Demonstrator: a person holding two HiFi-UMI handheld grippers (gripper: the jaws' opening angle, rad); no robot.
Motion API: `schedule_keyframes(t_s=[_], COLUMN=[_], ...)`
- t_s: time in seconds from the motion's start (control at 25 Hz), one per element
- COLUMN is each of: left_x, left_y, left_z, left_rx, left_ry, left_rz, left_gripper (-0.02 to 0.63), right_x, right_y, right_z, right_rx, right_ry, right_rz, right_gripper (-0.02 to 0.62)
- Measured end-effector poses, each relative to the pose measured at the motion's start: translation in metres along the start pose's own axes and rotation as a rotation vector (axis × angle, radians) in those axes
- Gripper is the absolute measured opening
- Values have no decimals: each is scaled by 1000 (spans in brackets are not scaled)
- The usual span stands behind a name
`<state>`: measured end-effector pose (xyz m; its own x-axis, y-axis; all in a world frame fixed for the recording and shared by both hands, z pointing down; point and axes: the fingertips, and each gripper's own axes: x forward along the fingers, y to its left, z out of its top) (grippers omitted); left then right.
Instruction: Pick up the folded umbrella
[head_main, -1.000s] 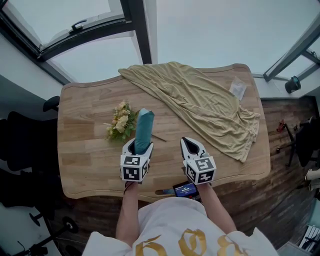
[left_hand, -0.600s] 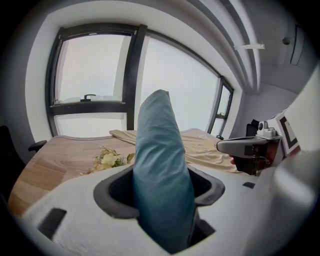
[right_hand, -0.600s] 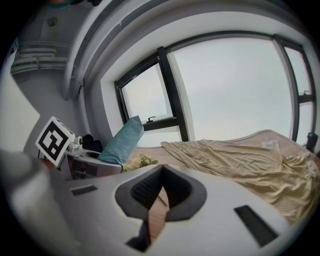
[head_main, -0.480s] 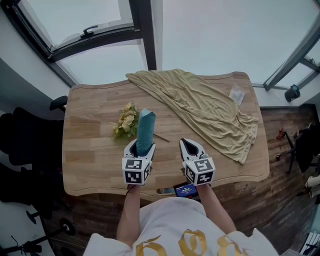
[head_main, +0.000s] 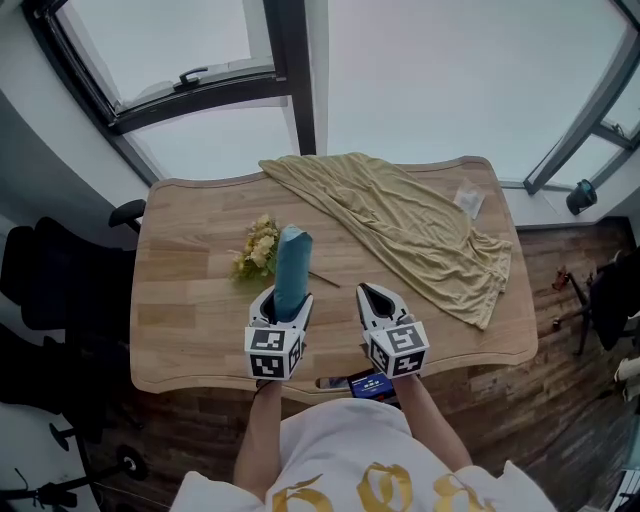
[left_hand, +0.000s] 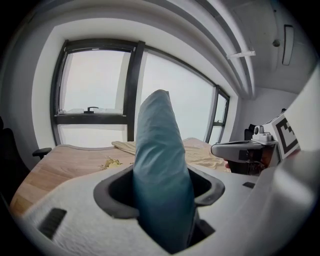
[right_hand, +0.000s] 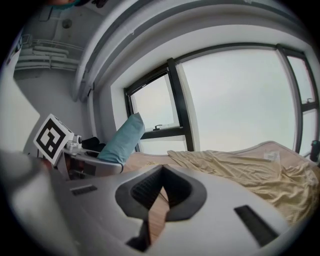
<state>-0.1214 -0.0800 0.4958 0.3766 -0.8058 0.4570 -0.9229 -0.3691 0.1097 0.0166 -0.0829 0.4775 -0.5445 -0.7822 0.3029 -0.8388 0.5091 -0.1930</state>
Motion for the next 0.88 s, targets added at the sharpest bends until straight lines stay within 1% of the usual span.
schedule_keyframes(t_s=[0.24, 0.44, 0.6, 0.88], left_x=[-24, -38, -46, -53], left_y=[-7, -16, -22, -20], left_z=[14, 22, 23, 25], left_rx=[-1, -10, -7, -22], left_ry=[-69, -115, -127, -142], left_rz=[-4, -27, -38, -33], left_gripper=[290, 290, 290, 290], right_x=[-14, -24, -30, -33], right_y=[14, 27, 31, 33], right_z=[12, 17, 18, 18], right_rx=[-22, -19, -30, -38], right_ry=[-39, -61, -68, -69], right_rz=[6, 26, 22, 18], right_gripper=[11, 9, 9, 9])
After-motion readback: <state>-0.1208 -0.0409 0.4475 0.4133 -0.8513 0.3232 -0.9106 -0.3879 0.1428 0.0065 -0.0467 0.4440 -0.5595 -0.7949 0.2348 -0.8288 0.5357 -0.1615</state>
